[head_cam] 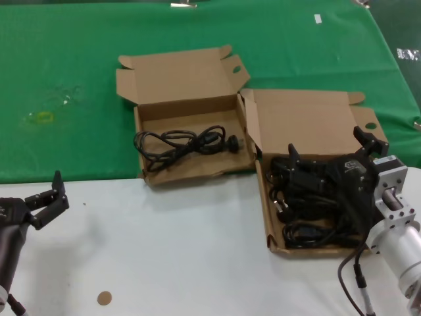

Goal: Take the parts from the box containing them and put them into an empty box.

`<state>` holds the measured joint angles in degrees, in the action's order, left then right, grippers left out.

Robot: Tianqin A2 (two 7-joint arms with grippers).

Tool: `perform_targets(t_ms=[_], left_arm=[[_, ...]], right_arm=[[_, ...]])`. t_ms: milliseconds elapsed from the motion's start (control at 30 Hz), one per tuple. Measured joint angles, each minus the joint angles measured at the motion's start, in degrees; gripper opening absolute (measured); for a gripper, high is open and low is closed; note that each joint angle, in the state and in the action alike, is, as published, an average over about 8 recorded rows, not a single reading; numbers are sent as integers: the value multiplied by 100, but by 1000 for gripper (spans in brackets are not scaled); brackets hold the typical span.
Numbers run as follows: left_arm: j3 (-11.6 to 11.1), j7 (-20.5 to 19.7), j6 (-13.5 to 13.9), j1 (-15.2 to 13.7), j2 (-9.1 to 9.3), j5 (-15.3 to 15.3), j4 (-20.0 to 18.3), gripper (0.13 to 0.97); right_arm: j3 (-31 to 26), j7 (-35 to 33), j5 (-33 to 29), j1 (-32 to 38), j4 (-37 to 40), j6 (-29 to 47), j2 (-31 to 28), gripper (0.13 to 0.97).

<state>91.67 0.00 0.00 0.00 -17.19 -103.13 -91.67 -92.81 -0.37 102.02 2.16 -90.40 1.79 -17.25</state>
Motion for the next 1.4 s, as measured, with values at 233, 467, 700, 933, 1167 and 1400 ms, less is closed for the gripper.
perform_targets(t_ms=[233, 467, 700, 933, 1167, 1400], left_arm=[[0, 0, 0, 0, 0, 0, 0, 966], [0, 0, 0, 0, 0, 0, 0, 966], [0, 0, 0, 0, 0, 0, 0, 966], [0, 0, 0, 0, 0, 0, 0, 966], [0, 0, 0, 0, 0, 0, 0, 966], [0, 0, 0, 0, 0, 0, 0, 966]], right_arm=[[0, 0, 0, 0, 0, 0, 0, 966], [0, 0, 0, 0, 0, 0, 0, 966], [0, 0, 0, 0, 0, 0, 0, 966], [0, 0, 0, 0, 0, 0, 0, 966], [0, 0, 0, 0, 0, 0, 0, 966], [0, 0, 0, 0, 0, 0, 0, 966]])
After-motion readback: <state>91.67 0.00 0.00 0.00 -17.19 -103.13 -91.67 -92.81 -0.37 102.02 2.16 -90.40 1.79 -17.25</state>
